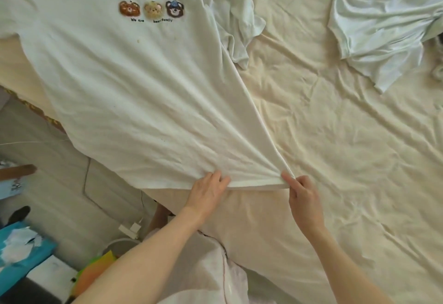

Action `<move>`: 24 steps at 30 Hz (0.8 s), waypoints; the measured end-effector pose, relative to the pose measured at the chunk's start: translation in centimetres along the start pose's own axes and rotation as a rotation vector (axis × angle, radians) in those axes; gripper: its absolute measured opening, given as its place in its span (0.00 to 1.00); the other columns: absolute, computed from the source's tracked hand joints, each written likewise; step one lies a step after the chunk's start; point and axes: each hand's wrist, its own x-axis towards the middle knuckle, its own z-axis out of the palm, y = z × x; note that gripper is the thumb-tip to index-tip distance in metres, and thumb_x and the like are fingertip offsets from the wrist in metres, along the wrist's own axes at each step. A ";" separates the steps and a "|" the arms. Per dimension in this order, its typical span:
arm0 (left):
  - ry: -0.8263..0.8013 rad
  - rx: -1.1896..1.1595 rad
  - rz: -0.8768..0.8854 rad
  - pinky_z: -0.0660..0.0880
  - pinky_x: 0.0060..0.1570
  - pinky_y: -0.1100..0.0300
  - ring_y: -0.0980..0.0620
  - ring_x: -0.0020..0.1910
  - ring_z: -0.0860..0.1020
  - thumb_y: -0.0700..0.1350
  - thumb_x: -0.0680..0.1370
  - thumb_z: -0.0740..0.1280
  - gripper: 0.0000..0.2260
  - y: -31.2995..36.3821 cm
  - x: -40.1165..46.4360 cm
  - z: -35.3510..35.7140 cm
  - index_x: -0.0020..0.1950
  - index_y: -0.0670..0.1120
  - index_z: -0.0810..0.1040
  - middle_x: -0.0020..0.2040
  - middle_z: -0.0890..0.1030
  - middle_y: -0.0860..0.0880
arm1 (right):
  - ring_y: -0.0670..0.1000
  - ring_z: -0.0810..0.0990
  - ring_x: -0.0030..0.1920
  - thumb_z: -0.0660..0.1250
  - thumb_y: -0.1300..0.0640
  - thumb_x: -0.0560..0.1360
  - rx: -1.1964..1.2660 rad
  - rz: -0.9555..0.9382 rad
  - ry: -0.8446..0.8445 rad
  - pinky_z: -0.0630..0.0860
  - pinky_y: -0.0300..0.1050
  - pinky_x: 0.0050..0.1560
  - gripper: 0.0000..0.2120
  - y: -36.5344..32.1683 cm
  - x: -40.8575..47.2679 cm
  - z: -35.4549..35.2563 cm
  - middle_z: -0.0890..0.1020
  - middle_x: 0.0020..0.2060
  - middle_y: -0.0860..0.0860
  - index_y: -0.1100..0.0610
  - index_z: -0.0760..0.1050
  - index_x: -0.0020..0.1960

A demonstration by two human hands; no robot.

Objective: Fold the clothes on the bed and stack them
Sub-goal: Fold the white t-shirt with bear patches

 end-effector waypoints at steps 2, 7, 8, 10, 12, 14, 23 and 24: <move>-0.055 -0.027 0.001 0.61 0.37 0.59 0.49 0.47 0.69 0.32 0.75 0.56 0.14 -0.2 0.1 -0.1 0.58 0.46 0.67 0.53 0.69 0.46 | 0.55 0.72 0.38 0.63 0.71 0.75 -0.003 0.051 -0.051 0.67 0.44 0.41 0.17 0.1 0.2 0.7 0.71 0.36 0.53 0.56 0.81 0.58; -0.090 -0.140 0.121 0.65 0.48 0.60 0.49 0.53 0.72 0.39 0.78 0.57 0.12 -1.8 0.9 -1.5 0.60 0.46 0.74 0.56 0.74 0.48 | 0.57 0.75 0.54 0.61 0.66 0.76 0.040 0.254 -0.160 0.67 0.41 0.51 0.13 -0.9 0.8 1.1 0.76 0.47 0.53 0.60 0.81 0.56; -0.009 -0.150 0.135 0.65 0.52 0.59 0.49 0.55 0.73 0.39 0.78 0.58 0.13 -2.3 1.1 -2.2 0.61 0.46 0.75 0.56 0.75 0.48 | 0.58 0.75 0.55 0.62 0.66 0.75 0.034 0.257 -0.106 0.67 0.42 0.54 0.12 -1.6 1.4 0.8 0.77 0.49 0.55 0.61 0.81 0.55; 0.187 -0.122 0.077 0.67 0.56 0.53 0.45 0.59 0.73 0.38 0.75 0.62 0.16 -3.4 2.2 -4.1 0.63 0.45 0.75 0.59 0.75 0.45 | 0.58 0.75 0.54 0.62 0.65 0.76 0.068 0.225 0.027 0.67 0.44 0.55 0.11 -3.9 4.0 0.2 0.78 0.52 0.58 0.63 0.80 0.55; 0.261 -0.055 -0.052 0.64 0.64 0.47 0.42 0.70 0.65 0.41 0.77 0.63 0.21 -5.1 4.0 -6.3 0.70 0.47 0.69 0.70 0.68 0.43 | 0.54 0.76 0.50 0.60 0.62 0.78 0.177 0.244 0.094 0.66 0.39 0.51 0.11 -7.0 8.1 -0.3 0.78 0.52 0.56 0.62 0.78 0.57; 0.177 -0.030 -0.168 0.52 0.70 0.41 0.44 0.76 0.48 0.49 0.80 0.59 0.25 -7.4 6.4 -8.3 0.76 0.52 0.56 0.77 0.51 0.46 | 0.51 0.76 0.48 0.58 0.58 0.79 0.312 0.275 0.099 0.67 0.38 0.48 0.12 -10.2 13.5 -0.6 0.78 0.50 0.53 0.60 0.76 0.57; -0.063 -0.010 -0.289 0.53 0.66 0.32 0.44 0.75 0.37 0.60 0.76 0.63 0.36 -12.0 11.8 -9.6 0.76 0.61 0.42 0.76 0.33 0.50 | 0.54 0.66 0.70 0.66 0.35 0.70 0.350 0.131 -0.254 0.68 0.51 0.67 0.47 -18.2 34.3 -3.0 0.61 0.73 0.54 0.60 0.51 0.76; -0.069 -0.030 -0.292 0.52 0.66 0.31 0.44 0.75 0.37 0.60 0.75 0.64 0.37 -12.1 12.0 -9.5 0.76 0.62 0.42 0.76 0.32 0.50 | 0.54 0.68 0.68 0.64 0.30 0.68 0.361 0.189 -0.296 0.71 0.51 0.63 0.49 -18.7 35.2 -3.0 0.64 0.70 0.52 0.60 0.54 0.75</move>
